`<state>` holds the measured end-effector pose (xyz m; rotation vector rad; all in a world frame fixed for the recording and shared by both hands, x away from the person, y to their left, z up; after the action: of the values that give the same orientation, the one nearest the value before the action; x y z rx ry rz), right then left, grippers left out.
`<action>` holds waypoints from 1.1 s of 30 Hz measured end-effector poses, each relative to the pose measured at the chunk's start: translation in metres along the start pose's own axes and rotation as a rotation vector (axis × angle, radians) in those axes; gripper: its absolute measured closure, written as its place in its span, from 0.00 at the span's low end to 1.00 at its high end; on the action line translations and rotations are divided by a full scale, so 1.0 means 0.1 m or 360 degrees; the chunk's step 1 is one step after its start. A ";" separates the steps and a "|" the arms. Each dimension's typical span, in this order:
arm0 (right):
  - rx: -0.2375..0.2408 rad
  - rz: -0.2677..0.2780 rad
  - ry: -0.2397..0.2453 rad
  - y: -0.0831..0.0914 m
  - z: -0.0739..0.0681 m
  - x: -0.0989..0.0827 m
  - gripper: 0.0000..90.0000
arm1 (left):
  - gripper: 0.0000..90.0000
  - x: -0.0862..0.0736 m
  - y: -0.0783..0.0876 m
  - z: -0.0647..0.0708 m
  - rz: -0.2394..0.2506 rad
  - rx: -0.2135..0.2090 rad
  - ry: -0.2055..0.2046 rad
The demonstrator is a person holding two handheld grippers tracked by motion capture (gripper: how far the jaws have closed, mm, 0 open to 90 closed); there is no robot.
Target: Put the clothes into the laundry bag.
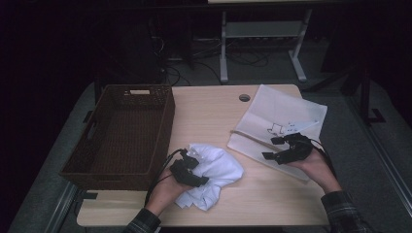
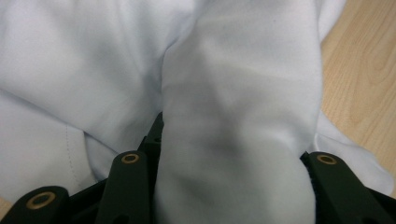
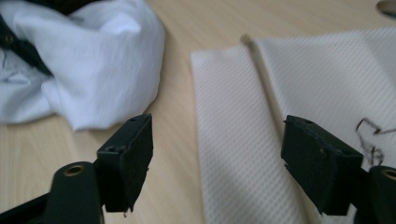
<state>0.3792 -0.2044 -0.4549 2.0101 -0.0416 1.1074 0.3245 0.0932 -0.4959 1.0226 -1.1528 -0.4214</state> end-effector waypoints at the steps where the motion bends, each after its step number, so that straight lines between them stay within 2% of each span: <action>1: -0.0023 -0.0026 0.0008 -0.01 0.05 0.03 0.27 | 0.58 0.00 0.00 0.00 0.0001 -0.0001 0.0001; 6: -0.0032 -0.0005 -0.0014 -0.02 0.15 0.11 0.27 | 0.58 0.00 0.00 0.00 0.0001 -0.0005 0.0003; 9: -0.0086 -0.0023 -0.0008 -0.03 0.25 0.15 0.27 | 0.58 0.00 0.00 0.00 0.0001 -0.0003 0.0004; 11: -0.0083 0.0019 -0.0025 -0.06 0.33 0.18 0.27 | 0.58 0.00 0.00 0.00 -0.0001 -0.0003 0.0003; 18: -0.0085 0.0037 -0.0066 -0.12 0.52 0.14 0.27 | 0.58 0.00 0.00 0.00 0.0002 -0.0002 0.0003; 23: -0.0101 -0.0006 -0.0056 -0.19 0.63 0.07 0.27 | 0.58 0.00 0.00 0.00 0.0004 -0.0002 0.0003; 28: -0.0109 -0.0056 -0.0079 -0.25 0.75 -0.01 0.27 | 0.58 -0.01 0.00 0.00 0.0008 -0.0007 0.0000; 33: -0.0124 -0.0115 -0.0085 -0.31 0.80 -0.08 0.31 | 0.58 -0.01 0.00 0.00 0.0009 -0.0008 0.0002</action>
<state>0.4415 -0.2402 -0.5023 1.9560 -0.0387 0.9920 0.3245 0.0937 -0.4963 1.0148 -1.1527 -0.4185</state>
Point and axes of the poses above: each handheld gripper's, and its own axes: y roughly backward along the jaws, x roughly out of its top, z roughly to its right, the point moved 6 cm from there along -y, roughly forward along the jaws, and after that the axes turned 11 degrees about -y, right-handed, at the moved point
